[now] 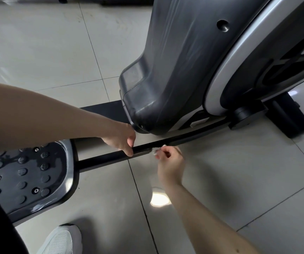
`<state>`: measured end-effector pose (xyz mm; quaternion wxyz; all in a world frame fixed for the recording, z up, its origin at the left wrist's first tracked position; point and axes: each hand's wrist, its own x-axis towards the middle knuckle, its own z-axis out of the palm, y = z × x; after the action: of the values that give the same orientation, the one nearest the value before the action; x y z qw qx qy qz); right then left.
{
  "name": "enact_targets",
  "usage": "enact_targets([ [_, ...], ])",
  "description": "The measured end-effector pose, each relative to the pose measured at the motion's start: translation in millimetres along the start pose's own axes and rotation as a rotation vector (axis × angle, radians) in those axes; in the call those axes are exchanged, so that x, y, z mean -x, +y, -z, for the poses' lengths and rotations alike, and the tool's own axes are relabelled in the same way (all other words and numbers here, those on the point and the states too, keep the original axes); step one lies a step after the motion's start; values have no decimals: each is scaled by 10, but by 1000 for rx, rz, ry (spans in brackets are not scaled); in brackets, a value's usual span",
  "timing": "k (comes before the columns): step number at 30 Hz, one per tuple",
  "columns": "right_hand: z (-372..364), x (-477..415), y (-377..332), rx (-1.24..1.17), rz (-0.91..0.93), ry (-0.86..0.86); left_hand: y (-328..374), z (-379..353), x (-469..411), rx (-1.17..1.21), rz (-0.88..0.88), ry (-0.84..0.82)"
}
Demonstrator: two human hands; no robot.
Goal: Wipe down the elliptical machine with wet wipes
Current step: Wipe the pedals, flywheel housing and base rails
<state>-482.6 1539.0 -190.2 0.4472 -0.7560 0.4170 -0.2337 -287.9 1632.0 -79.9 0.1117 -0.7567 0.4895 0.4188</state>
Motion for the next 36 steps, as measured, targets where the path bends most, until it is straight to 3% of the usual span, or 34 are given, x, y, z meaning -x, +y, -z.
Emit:
enact_targets([
  [4, 15, 63, -123, -22, -3, -57, -41, -11, 36, 42, -5, -8],
  [10, 289, -354, -21, -154, -291, 205, -64, -80, 36, 46, -20, 49],
  [17, -91, 212, -378, -303, -272, -34, -23, -30, 45, 7, -31, 32],
  [19, 9, 57, -309, -259, -255, -14, -24, -21, 63, 20, -31, 23],
  [23, 220, -314, -90, -300, -372, 204, -19, -46, 65, 39, -32, 43],
  [29, -120, 213, -356, -325, -350, -31, -26, -3, 25, 24, -36, 13],
  [34, 158, -231, -187, -312, -427, 134, -63, -9, -6, 36, -58, 11],
  [36, 116, -119, -260, -272, -406, 116, -57, -8, -26, 33, -61, 5],
])
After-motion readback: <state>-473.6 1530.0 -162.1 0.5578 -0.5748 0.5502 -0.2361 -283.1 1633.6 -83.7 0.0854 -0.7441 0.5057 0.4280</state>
